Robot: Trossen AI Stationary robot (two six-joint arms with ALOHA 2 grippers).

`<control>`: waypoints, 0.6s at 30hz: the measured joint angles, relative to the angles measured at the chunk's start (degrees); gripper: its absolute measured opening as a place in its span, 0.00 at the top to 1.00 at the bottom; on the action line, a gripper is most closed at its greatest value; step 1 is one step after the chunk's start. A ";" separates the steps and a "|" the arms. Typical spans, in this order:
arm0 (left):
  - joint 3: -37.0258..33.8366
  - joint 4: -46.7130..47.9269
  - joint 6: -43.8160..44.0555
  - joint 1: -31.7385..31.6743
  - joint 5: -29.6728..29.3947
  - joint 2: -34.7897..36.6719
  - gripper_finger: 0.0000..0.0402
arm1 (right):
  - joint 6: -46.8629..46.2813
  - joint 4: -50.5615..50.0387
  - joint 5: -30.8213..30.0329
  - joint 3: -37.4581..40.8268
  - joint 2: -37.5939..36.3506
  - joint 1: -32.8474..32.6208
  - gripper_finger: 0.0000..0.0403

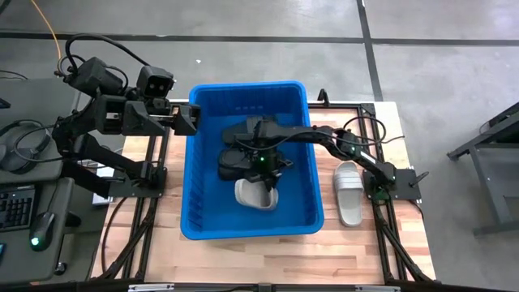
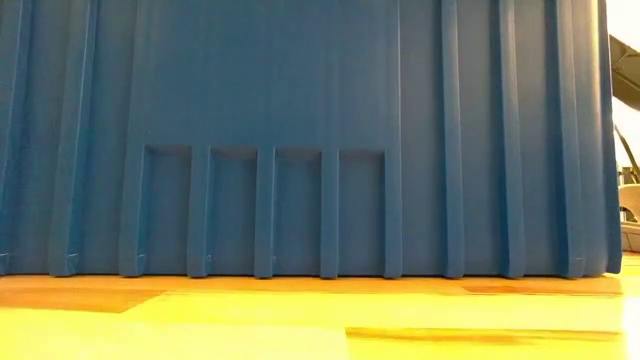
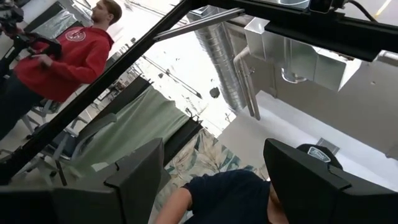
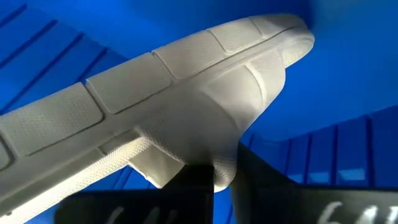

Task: Pick and place slides into bin
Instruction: Put the gray slide into the blue container

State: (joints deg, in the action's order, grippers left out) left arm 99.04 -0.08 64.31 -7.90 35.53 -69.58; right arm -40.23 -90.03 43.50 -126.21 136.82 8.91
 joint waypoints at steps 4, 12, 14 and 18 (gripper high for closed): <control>0.00 -0.02 0.00 0.00 0.02 0.00 0.34 | 1.34 0.11 0.28 1.55 -0.03 0.48 0.99; 0.00 -0.04 0.00 0.01 0.02 0.00 0.34 | 3.08 0.13 0.18 1.99 -0.06 -0.05 0.77; 0.00 -0.04 0.00 0.02 0.02 0.00 0.34 | 2.69 0.10 0.07 2.01 -0.05 -0.23 0.69; 0.00 -0.04 -1.05 0.02 0.02 0.00 0.34 | 1.86 0.21 0.33 2.01 -0.05 -0.53 0.57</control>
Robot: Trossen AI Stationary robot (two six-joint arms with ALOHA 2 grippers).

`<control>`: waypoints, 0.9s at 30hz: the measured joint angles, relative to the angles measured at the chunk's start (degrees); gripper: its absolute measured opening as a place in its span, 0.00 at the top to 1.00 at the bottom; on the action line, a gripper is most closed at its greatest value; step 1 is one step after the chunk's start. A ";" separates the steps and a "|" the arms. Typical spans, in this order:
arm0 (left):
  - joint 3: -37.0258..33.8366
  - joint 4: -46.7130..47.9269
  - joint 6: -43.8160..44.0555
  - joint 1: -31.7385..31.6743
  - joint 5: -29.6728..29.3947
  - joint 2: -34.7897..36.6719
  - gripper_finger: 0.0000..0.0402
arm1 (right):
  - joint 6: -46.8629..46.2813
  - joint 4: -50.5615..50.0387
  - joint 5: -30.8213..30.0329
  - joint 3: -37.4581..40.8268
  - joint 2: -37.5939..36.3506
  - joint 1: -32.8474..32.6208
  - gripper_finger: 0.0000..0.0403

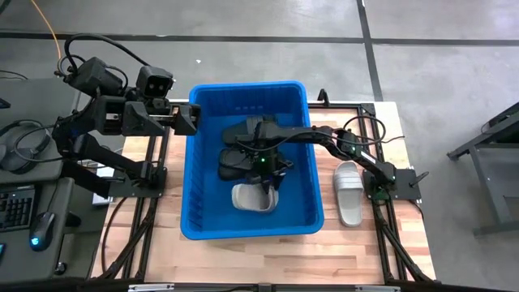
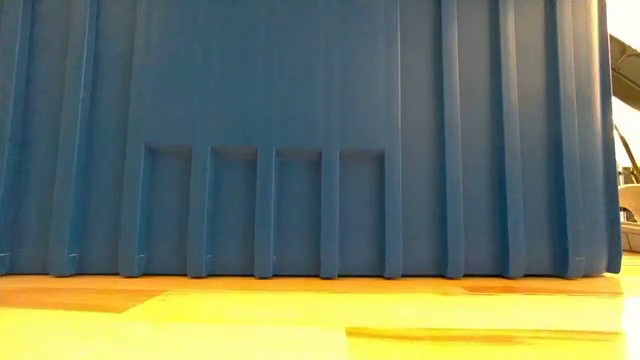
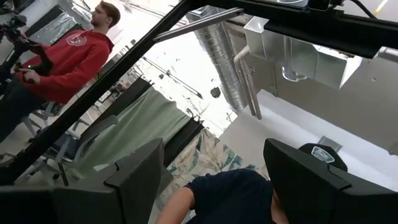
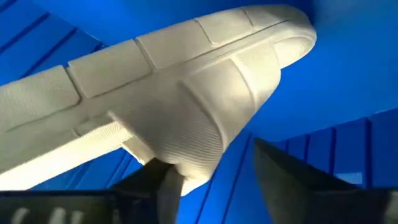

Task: Pick and place slides into bin
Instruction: Put the gray slide into the blue container

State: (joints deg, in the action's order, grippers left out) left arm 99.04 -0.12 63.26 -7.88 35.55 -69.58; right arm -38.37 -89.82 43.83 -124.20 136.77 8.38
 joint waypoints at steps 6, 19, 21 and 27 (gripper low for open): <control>0.00 0.00 -0.13 0.00 0.00 0.00 0.34 | -0.12 0.33 5.03 -0.19 -0.28 -0.11 0.45; 0.00 0.04 -1.99 0.00 1.07 0.00 0.34 | -1.53 7.37 6.40 -8.42 -0.46 0.22 0.42; 0.00 0.07 -1.99 0.00 1.04 0.00 0.34 | -0.19 6.30 6.23 -10.23 -0.46 0.22 0.43; 0.00 0.17 -5.57 0.00 1.01 0.00 0.34 | 3.79 3.28 4.86 -9.21 -5.13 -0.64 0.45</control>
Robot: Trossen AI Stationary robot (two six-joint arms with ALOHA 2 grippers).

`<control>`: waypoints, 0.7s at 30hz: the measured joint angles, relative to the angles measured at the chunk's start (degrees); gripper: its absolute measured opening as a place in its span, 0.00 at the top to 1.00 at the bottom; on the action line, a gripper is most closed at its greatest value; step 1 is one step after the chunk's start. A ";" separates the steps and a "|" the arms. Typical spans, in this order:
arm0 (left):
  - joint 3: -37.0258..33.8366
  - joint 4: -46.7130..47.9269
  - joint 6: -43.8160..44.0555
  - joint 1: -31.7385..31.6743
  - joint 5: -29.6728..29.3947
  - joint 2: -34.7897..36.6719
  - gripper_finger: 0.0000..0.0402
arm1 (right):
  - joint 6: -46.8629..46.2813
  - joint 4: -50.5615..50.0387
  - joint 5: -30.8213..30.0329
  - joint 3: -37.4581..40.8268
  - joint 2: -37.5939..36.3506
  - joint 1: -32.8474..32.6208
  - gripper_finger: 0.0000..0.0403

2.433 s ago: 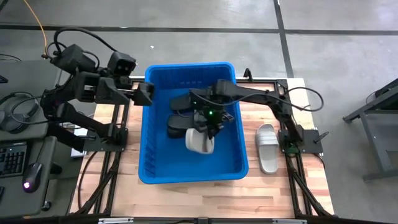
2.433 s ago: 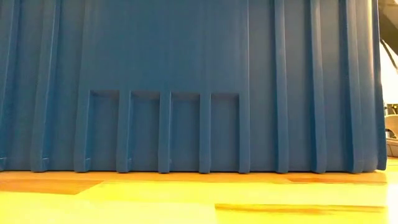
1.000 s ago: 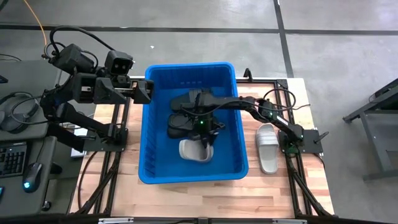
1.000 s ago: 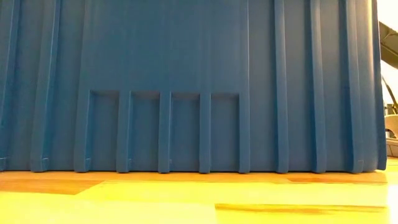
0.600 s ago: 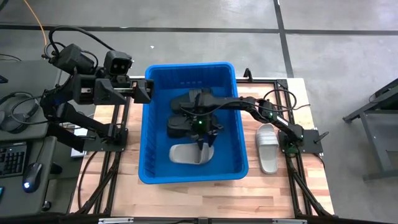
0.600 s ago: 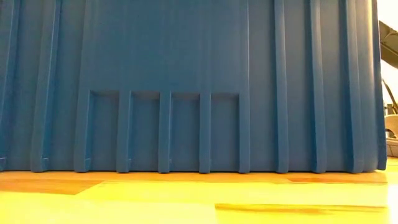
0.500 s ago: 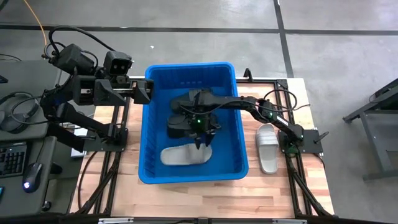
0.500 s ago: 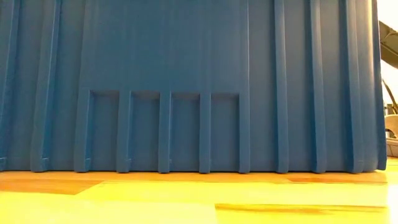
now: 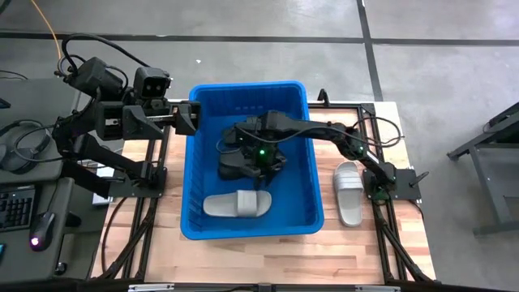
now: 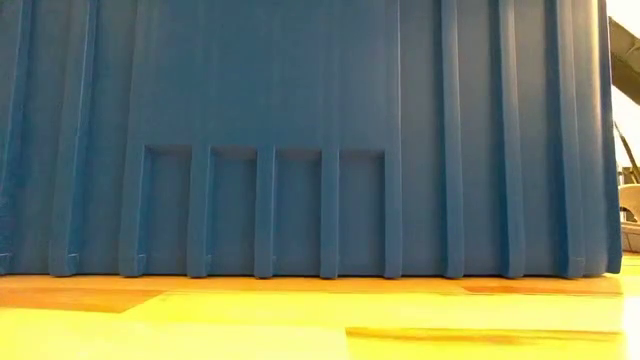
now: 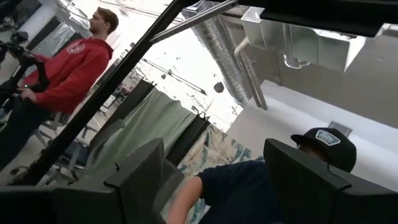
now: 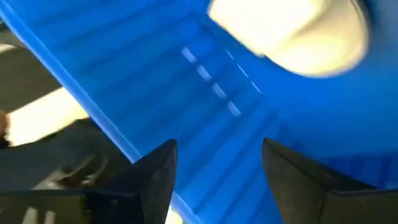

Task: Pick and place slides into bin
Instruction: Put the gray slide into the blue container

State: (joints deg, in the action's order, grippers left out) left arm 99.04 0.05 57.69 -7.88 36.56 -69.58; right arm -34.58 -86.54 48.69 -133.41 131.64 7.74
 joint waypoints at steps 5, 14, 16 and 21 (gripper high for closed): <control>0.00 0.03 -0.88 -0.04 -0.21 -0.02 0.34 | 1.30 -2.85 -6.84 -0.02 -5.12 -0.92 0.49; 0.00 0.46 -4.80 -0.04 -2.25 -1.32 0.34 | -10.50 -2.86 -24.31 -0.02 -17.83 -3.97 0.50; 0.00 1.30 -6.20 -0.04 -3.22 -1.61 0.34 | -13.49 -3.31 -26.55 -0.02 -20.75 -4.67 0.50; -0.02 4.59 -7.98 -3.42 -7.39 -2.40 0.34 | -19.34 -3.46 -38.03 -0.02 -28.46 -8.23 0.50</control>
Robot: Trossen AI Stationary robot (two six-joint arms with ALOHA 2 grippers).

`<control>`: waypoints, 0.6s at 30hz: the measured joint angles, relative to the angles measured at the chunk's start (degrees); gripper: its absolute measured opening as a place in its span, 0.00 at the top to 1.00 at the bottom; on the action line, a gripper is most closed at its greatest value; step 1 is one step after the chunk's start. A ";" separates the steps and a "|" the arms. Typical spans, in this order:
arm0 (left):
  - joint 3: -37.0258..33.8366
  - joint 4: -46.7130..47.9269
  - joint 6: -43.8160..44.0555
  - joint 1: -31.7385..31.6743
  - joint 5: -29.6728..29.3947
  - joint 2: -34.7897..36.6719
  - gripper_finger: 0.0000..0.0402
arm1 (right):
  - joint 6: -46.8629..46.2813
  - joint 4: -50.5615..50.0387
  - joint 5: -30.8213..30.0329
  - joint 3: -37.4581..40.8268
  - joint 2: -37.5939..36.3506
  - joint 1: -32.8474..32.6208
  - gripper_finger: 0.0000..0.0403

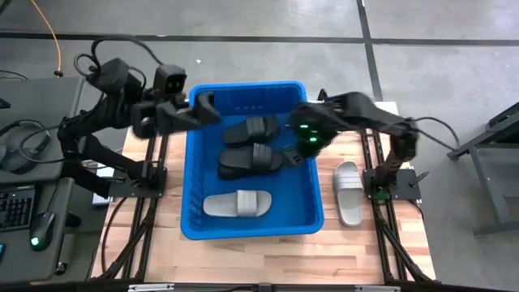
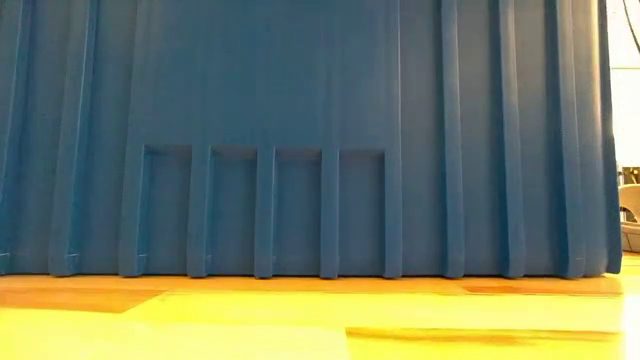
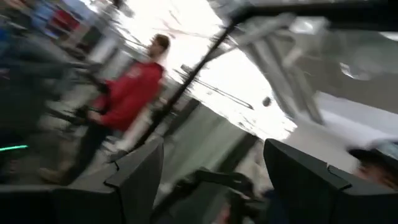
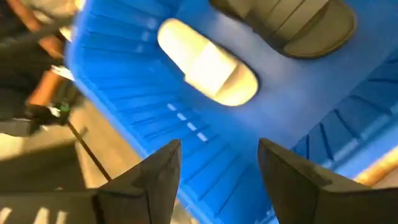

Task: Pick and place slides into bin
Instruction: Put the gray slide into the blue container

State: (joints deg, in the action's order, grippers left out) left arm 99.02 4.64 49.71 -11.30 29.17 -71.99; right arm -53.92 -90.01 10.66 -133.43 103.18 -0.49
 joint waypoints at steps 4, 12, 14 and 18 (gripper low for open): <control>0.07 7.21 -0.40 -6.29 -0.38 0.26 0.34 | -2.90 0.23 -7.35 0.00 -5.51 -3.60 0.50; 0.02 25.75 -8.01 -18.42 -0.03 1.79 0.34 | -6.63 -0.09 -19.16 0.40 -12.22 -8.53 0.50; 0.02 29.31 -16.45 -19.58 0.40 2.61 0.34 | -5.87 0.01 -21.48 0.44 -12.83 -9.86 0.50; 0.02 33.10 -27.23 -19.42 -1.55 5.60 0.34 | -4.35 -0.01 -23.11 0.44 -13.06 -11.71 0.50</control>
State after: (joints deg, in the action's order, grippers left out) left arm 99.04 37.74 22.48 -30.73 27.62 -66.39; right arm -58.27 -90.02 -12.45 -132.99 90.12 -12.20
